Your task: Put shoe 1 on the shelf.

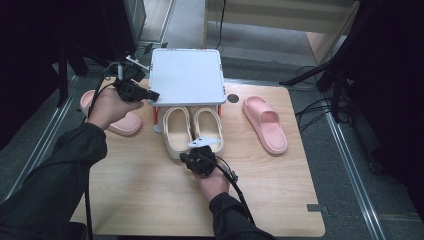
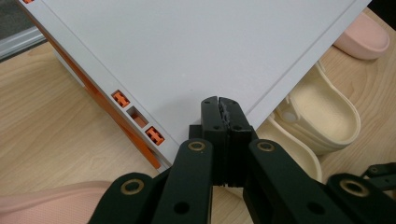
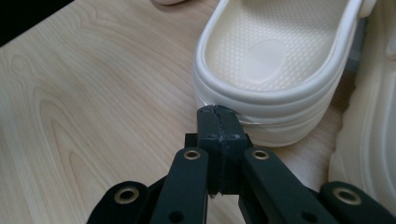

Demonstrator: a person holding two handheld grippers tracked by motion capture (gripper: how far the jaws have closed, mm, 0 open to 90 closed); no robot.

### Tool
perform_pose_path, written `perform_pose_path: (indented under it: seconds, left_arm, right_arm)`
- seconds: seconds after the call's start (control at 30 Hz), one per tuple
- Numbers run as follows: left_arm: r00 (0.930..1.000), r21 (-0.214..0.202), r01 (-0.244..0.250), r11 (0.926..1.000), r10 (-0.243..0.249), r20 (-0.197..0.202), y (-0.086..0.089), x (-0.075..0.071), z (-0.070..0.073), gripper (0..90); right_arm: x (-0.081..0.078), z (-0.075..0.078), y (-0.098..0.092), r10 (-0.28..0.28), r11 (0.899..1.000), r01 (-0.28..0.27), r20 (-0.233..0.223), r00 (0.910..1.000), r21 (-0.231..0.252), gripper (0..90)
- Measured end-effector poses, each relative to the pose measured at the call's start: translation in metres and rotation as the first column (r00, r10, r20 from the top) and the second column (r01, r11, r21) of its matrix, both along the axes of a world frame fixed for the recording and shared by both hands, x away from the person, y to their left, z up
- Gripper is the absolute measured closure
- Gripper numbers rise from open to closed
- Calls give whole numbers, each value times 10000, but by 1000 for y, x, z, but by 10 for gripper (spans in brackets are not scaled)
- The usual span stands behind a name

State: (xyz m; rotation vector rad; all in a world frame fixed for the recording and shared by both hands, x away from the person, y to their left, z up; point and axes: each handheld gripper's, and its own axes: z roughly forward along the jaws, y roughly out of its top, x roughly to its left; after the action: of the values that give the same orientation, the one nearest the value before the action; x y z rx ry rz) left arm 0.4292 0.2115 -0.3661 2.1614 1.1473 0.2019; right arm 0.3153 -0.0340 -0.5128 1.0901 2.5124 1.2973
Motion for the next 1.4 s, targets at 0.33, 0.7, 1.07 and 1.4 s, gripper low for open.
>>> perform_pose_path:
  seconds: [0.33,0.7,1.07,1.4]
  left_arm:
    - [10000,-93,15,10000,-15,-55,2,1,0,899]
    - [10000,-132,-24,9999,24,4,2,0,-1,899]
    - [10000,-114,15,9999,-16,-7,3,0,-1,899]
    - [10000,-157,-8,9999,7,-62,3,1,-1,899]
  right_arm:
    - [24,-4,16,-230,9997,229,266,9994,70,900]
    - [51,-5,38,-566,9984,566,388,9976,11,900]
    - [74,-4,49,-978,9950,975,116,9951,224,900]
    - [57,7,40,-789,9956,779,192,9967,516,900]
